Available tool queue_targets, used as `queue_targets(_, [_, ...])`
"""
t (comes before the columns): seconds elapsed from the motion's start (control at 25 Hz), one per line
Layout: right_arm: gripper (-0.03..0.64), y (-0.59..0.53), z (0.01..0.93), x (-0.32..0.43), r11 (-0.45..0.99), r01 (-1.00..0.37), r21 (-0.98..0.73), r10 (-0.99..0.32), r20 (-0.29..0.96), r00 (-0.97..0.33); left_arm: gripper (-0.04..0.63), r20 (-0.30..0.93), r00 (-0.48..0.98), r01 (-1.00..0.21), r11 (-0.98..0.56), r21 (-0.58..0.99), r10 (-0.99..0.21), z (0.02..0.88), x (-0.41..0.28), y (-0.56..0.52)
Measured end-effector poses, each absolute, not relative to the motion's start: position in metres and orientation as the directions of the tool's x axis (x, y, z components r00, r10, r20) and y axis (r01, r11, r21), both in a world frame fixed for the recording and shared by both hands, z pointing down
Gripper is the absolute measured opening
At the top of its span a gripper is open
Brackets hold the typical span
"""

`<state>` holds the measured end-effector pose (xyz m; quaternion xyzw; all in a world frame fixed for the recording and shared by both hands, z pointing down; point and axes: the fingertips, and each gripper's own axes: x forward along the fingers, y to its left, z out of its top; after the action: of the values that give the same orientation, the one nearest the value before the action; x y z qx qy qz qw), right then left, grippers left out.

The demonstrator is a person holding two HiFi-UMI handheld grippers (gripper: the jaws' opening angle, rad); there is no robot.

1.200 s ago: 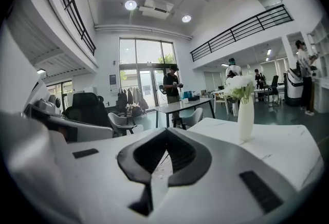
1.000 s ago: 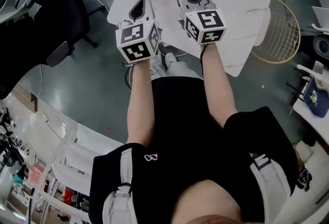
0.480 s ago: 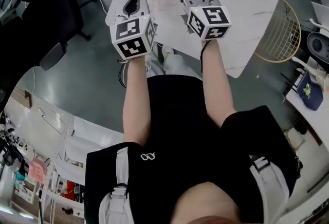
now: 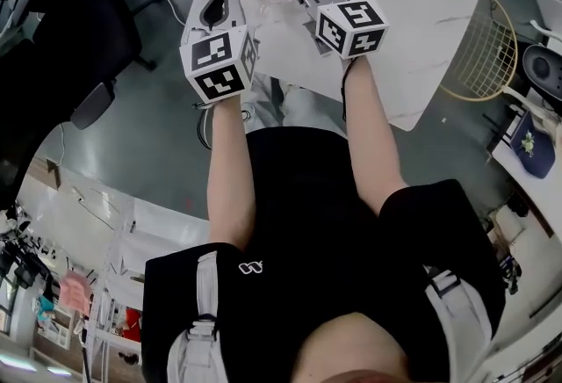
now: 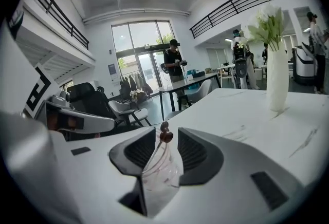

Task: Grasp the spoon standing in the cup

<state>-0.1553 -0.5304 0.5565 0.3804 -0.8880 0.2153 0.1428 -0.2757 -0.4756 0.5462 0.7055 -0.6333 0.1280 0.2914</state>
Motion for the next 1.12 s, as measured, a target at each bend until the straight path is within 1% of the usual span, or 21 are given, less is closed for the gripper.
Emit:
queue_targets(0.24, [0.121,-0.536,0.56,-0.16,0.617,-0.734,-0.285,-0.611,0.415,-0.674,0.012,0.547,0.196,-0.964,-0.058,0.258,-0.814,0.547,-0.269,-0.476])
queue_targets(0.4, [0.067,-0.534,0.561,-0.158,0.629,-0.732,-0.261,-0.605,0.426,-0.673,0.012,0.542,0.181,-0.966,-0.044,0.256,-0.821,0.545,-0.271,-0.474])
queue_targets(0.68, [0.048,-0.528,0.539,-0.151,0.651,-0.731,-0.206,-0.626,0.399,-0.67,0.012,0.528,0.157,-0.967,-0.021,0.254,-0.834,0.537,-0.268,-0.459])
queue_targets(0.8, [0.046,-0.521,0.519,-0.139,0.646,-0.735,-0.207,-0.65,0.355,-0.671,0.012,0.51,0.15,-0.966,-0.014,0.26,-0.847,0.529,-0.259,-0.451])
queue_targets(1.12, [0.044,-0.493,0.449,-0.099,0.629,-0.746,-0.219,-0.722,0.192,-0.665,0.014,0.442,0.125,-0.959,0.007,0.285,-0.888,0.503,-0.227,-0.421])
